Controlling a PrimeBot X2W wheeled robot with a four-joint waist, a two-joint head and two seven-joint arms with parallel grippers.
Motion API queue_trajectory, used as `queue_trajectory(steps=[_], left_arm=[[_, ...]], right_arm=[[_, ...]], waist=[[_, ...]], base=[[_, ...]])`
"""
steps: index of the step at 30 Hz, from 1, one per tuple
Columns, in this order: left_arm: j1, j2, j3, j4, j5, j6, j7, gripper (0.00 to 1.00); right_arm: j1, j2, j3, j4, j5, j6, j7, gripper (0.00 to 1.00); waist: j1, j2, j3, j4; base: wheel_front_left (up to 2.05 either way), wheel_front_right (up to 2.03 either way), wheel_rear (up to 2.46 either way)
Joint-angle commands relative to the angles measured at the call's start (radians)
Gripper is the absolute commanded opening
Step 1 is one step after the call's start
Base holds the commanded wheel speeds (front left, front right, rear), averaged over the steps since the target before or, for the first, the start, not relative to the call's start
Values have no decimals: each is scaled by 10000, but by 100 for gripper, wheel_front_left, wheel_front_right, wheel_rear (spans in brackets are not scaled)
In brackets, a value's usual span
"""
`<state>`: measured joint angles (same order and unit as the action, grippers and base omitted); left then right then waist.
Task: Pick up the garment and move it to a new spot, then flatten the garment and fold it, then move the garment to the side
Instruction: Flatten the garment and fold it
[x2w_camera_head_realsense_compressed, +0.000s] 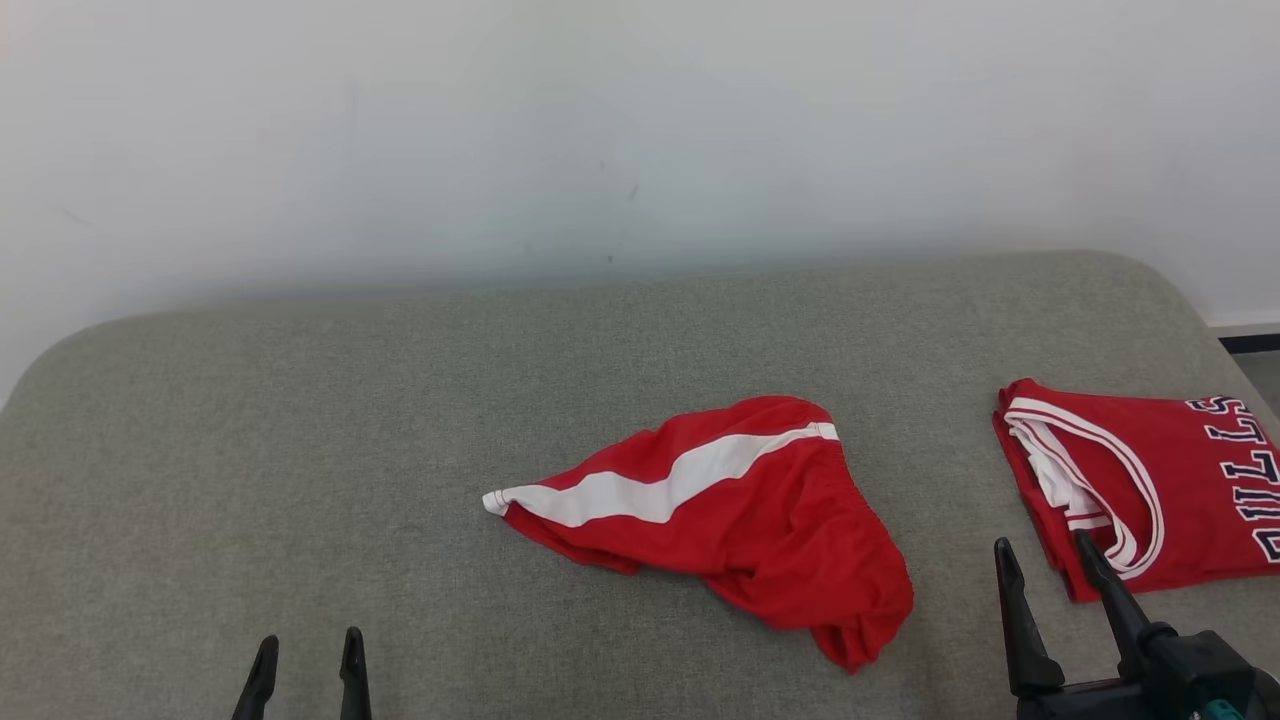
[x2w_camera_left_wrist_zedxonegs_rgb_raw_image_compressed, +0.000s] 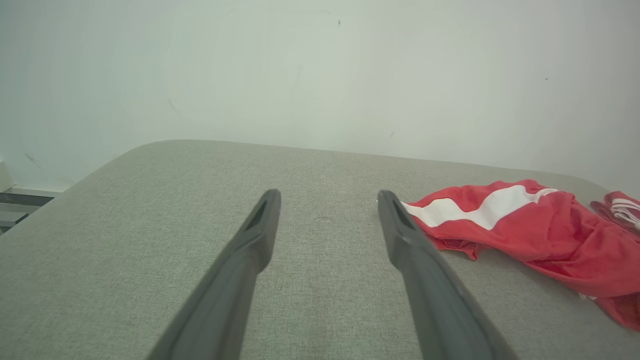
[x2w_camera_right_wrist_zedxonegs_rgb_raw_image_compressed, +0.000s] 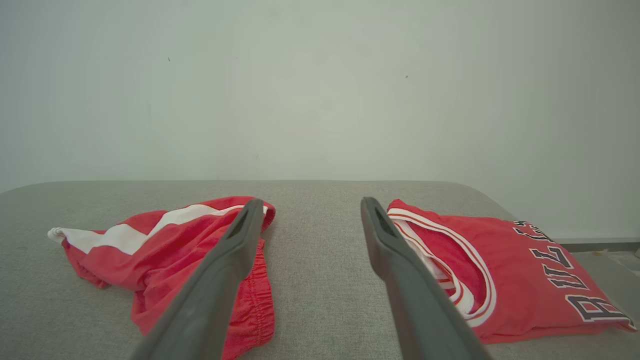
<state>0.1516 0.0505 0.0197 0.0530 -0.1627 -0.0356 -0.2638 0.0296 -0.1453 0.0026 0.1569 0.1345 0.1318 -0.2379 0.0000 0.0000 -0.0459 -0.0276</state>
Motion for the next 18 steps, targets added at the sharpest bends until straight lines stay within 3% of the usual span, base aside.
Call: queue_trajectory(steps=[1, 18], left_arm=[[104, 2, 36, -39, 76, -14, -3, 100], [-301, -3, -243, 390, -247, -197, -5, 100]], right_arm=[[-46, -19, 24, -6, 88, -26, 10, 100], [-417, 61, 104, 95, 379, -26, 470, 100]], waist=[[0, 0, 7, 16], [0, 0, 251, 71]], base=[[0, 0, 0], [0, 0, 0]])
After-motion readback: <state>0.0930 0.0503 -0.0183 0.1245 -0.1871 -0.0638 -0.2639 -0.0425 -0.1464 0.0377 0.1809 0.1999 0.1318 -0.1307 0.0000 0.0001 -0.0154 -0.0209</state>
